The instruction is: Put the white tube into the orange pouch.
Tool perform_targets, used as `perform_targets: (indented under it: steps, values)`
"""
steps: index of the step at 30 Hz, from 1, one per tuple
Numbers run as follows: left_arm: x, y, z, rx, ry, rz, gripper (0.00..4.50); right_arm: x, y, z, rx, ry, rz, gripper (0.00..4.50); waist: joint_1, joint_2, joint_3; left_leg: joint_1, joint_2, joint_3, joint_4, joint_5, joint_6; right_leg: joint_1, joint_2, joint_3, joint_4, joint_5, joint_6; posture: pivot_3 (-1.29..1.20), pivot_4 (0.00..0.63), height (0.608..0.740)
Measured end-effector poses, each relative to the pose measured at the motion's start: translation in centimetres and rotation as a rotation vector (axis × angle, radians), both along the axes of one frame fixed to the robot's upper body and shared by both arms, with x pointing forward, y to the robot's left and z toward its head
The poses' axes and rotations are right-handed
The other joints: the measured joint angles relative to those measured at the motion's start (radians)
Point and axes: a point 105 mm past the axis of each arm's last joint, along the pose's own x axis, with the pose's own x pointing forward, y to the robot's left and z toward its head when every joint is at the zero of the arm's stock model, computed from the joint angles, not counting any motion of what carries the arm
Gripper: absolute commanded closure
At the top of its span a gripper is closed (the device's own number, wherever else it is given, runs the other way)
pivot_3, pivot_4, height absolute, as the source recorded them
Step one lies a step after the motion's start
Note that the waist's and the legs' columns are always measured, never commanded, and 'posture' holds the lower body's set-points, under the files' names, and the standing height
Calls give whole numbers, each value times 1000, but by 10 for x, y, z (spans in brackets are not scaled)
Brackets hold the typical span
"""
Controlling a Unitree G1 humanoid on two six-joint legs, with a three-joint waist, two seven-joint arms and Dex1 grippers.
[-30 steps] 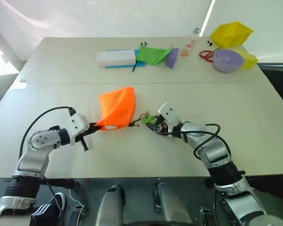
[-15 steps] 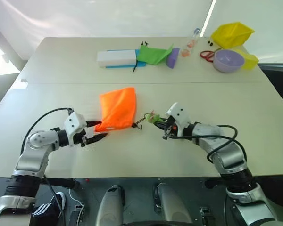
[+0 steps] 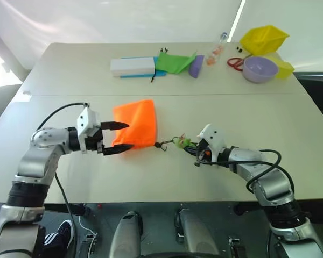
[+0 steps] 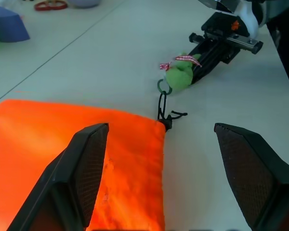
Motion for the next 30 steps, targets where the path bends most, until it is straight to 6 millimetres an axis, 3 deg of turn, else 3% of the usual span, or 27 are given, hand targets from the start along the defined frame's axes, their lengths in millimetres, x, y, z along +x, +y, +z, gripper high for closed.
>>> perform_targets:
  steps: [8, 15, 19, 23, 30]
  values:
    - [31, -61, -1, -73, 85, -103, 750, 4, -6, 5, -37, -92, -25, 4500, -2, -1, 0, -1, -1, 0, 8, 0, 0, 3, -1, 1, 1, -1, 5, 0, 150, 740]
    - [34, -87, -36, 103, 271, -204, 750, 8, -3, 9, -23, -160, -53, 4500, -1, -1, 0, 0, -1, -1, 9, 0, 0, 1, 1, 2, 6, -1, 5, 0, 150, 740]
    - [42, -101, -28, 194, 185, -251, 750, 8, -2, 9, -20, -174, -66, 4500, 1, -1, 0, -3, -1, -1, 14, 0, 0, 2, 0, 2, 6, -1, 5, 0, 150, 740]
    - [48, -104, -32, 249, 155, -246, 750, 8, 0, 8, -12, -174, -77, 4500, -2, -1, 0, -5, -1, -1, 15, 0, 0, 1, 0, 2, 5, -1, 5, 0, 150, 740]
    - [48, -94, -45, 322, 191, -236, 750, 7, -1, 4, -15, -170, -91, 4500, 0, -1, 0, -7, -1, -2, 15, 0, 0, -2, 1, 2, 7, -1, 4, 0, 150, 740]
